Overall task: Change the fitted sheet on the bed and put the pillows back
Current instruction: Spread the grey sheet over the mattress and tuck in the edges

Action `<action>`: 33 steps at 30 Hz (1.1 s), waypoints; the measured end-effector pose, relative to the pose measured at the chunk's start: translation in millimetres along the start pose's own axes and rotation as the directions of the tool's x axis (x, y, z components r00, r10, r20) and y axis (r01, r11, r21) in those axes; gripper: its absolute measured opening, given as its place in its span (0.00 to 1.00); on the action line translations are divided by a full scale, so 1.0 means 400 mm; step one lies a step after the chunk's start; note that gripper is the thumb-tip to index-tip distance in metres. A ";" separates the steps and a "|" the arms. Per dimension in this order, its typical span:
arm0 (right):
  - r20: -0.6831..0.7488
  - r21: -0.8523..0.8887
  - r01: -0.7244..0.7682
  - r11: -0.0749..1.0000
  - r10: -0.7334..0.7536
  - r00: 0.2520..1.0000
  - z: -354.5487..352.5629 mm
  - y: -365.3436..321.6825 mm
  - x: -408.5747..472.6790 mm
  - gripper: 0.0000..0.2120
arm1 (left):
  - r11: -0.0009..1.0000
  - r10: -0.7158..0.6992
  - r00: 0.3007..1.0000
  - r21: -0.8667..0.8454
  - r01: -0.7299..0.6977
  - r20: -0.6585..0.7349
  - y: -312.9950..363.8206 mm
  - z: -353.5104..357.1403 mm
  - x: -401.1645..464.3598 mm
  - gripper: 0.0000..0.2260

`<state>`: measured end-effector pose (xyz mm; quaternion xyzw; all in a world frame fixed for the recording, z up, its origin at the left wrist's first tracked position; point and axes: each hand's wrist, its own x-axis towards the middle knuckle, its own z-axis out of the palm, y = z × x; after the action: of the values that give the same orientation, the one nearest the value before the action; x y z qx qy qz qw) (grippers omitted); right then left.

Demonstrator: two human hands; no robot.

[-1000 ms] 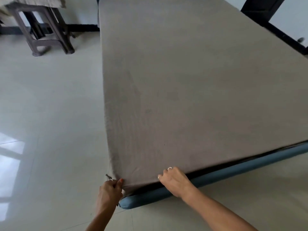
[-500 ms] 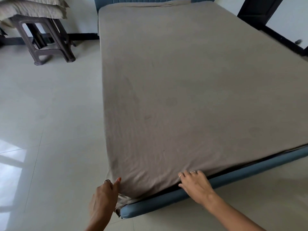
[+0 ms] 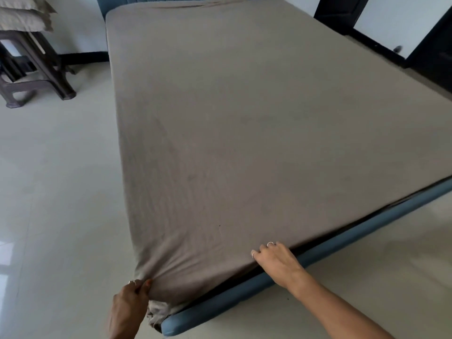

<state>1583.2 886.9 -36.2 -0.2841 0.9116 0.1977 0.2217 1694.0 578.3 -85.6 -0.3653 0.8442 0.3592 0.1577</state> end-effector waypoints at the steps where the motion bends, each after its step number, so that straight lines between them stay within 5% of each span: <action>1: 0.041 0.044 0.021 0.999 -0.023 0.999 -0.006 -0.002 -0.004 0.21 | 1.000 0.004 1.000 0.012 -0.004 0.011 -0.002 0.002 -0.001 0.12; 8: 0.074 0.251 0.134 0.959 -0.158 0.985 0.010 -0.033 -0.008 0.05 | 0.905 -0.059 0.981 0.426 -0.025 0.185 0.034 -0.062 0.027 0.11; 12: -0.273 0.195 0.246 0.949 -0.189 0.943 -0.041 -0.084 0.044 0.03 | 0.844 -0.017 0.992 0.534 -0.051 0.123 0.140 -0.119 0.068 0.20; 16: -0.467 0.363 0.099 0.926 0.088 0.880 -0.080 -0.142 0.164 0.13 | 0.771 0.204 0.979 0.612 -0.175 0.022 0.210 -0.150 0.164 0.25; 18: -0.440 0.437 -0.020 0.899 0.234 0.867 -0.103 -0.181 0.225 0.17 | 0.730 0.275 0.959 0.636 -0.252 0.064 0.228 -0.168 0.232 0.25; 22: -0.403 0.487 -0.186 0.853 0.409 0.819 -0.124 -0.351 0.304 0.20 | 0.780 0.105 0.957 0.574 -0.249 0.272 0.210 -0.225 0.375 0.22; 26: -0.279 0.579 -0.206 0.788 0.430 0.858 -0.121 -0.656 0.302 0.28 | 0.721 0.021 0.851 0.582 -0.377 0.524 0.108 -0.287 0.440 0.27; 29: -0.302 0.573 -0.063 0.817 0.281 0.911 -0.141 -0.752 0.276 0.28 | 0.675 0.067 0.835 0.591 -0.442 0.547 0.055 -0.345 0.491 0.25; 31: -0.381 0.427 0.161 0.890 0.016 0.924 -0.153 -0.744 0.262 0.28 | 0.637 0.205 0.857 0.600 -0.483 0.473 0.071 -0.381 0.525 0.24; 33: -0.355 0.367 0.218 0.905 -0.080 0.931 -0.172 -0.692 0.270 0.27 | 0.581 0.402 0.828 0.590 -0.561 0.391 0.131 -0.394 0.557 0.26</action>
<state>1650.8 596.4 -100.3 -0.3317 0.9320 -0.0612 0.1331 1502.9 377.3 -68.5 0.0045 0.9597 0.0888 0.2666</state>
